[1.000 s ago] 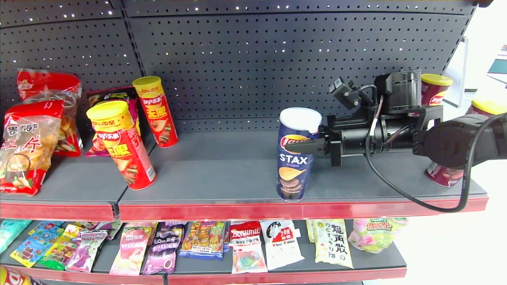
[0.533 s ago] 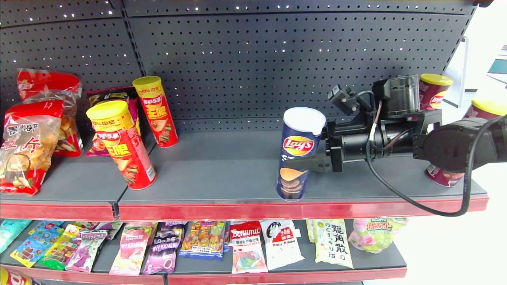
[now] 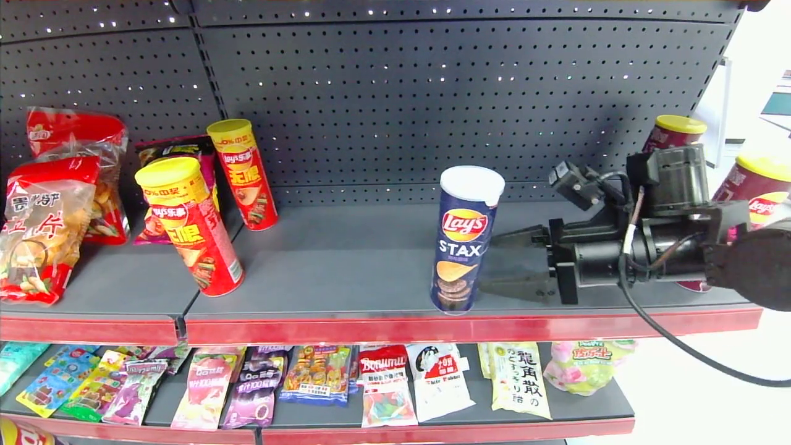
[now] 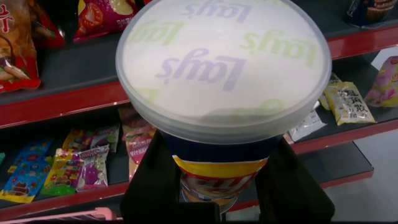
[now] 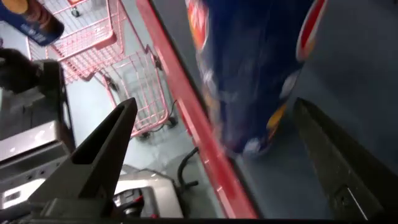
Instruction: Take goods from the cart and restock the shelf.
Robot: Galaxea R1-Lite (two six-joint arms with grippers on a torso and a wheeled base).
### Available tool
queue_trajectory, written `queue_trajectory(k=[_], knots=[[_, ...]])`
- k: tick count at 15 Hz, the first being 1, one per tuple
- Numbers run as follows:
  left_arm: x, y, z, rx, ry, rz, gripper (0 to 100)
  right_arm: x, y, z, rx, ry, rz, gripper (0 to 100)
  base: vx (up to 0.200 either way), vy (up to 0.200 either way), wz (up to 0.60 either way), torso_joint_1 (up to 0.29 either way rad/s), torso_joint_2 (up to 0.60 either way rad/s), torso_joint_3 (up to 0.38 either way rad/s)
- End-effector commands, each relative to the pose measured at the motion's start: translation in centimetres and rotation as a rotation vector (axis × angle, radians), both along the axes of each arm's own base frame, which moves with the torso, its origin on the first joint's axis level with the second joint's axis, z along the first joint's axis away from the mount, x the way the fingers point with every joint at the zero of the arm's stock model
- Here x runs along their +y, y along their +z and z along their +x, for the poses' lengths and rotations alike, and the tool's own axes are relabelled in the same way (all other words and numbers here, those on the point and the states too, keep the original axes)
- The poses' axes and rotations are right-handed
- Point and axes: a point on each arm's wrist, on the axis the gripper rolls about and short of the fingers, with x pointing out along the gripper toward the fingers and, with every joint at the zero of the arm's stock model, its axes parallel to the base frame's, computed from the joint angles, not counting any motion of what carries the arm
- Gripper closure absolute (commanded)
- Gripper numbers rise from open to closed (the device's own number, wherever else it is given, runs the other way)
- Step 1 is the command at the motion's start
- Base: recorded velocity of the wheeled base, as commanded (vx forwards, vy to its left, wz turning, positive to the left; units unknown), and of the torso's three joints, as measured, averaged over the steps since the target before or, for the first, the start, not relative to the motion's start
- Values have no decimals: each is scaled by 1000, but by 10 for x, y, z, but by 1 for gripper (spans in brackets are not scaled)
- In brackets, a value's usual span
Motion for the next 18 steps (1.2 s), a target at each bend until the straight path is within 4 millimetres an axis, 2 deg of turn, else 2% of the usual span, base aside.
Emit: queue_trajectory(k=[1, 4, 5, 7, 8, 9, 10, 11, 14, 15, 17, 18], knots=[[0, 0, 0, 4, -6, -2, 100, -31, 6, -49, -20, -66, -3, 0, 0, 0, 0, 0, 0, 0], [0, 1, 1, 2, -11, -3, 100, -57, 8, -102, -90, -220, -42, 0, 0, 0, 0, 0, 0, 0], [0, 3, 2, -1, -10, -3, 100, -73, 5, -139, -162, -398, -88, 0, 0, 0, 0, 0, 0, 0], [0, 6, 4, -5, -10, -4, 100, -91, 5, -181, -235, -610, -60, 0, 0, 0, 0, 0, 0, 0], [1, 11, 7, -18, -9, -1, 100, -104, 3, -215, -290, -842, 13, 0, 0, 0, 0, 0, 0, 0], [2, 15, 12, -24, -1, 0, 100, -111, -2, -236, -335, -1037, 22, 0, 0, 0, 0, 0, 0, 0], [3, 17, 14, -25, 2, 0, 100, -113, -6, -243, -341, -1112, 10, 0, 0, 0, 0, 0, 0, 0], [4, 21, 21, -26, 4, -2, 100, -115, -18, -267, -351, -1240, -12, 0, 0, 0, 0, 0, 0, 0], [5, 25, 26, -43, 4, 0, 100, -113, -60, -315, -323, -1243, -37, 0, 0, 0, 0, 0, 0, 0], [5, 25, 25, -44, 4, -1, 100, -113, -67, -320, -300, -1235, -37, 0, 0, 0, 0, 0, 0, 0], [5, 25, 24, -51, 5, -4, 100, -113, -68, -319, -287, -1198, 17, 0, 0, 0, 0, 0, 0, 0], [5, 25, 23, -52, 3, -13, 100, -114, -88, -318, -295, -1132, 10, 0, 0, 0, 0, 0, 0, 0]])
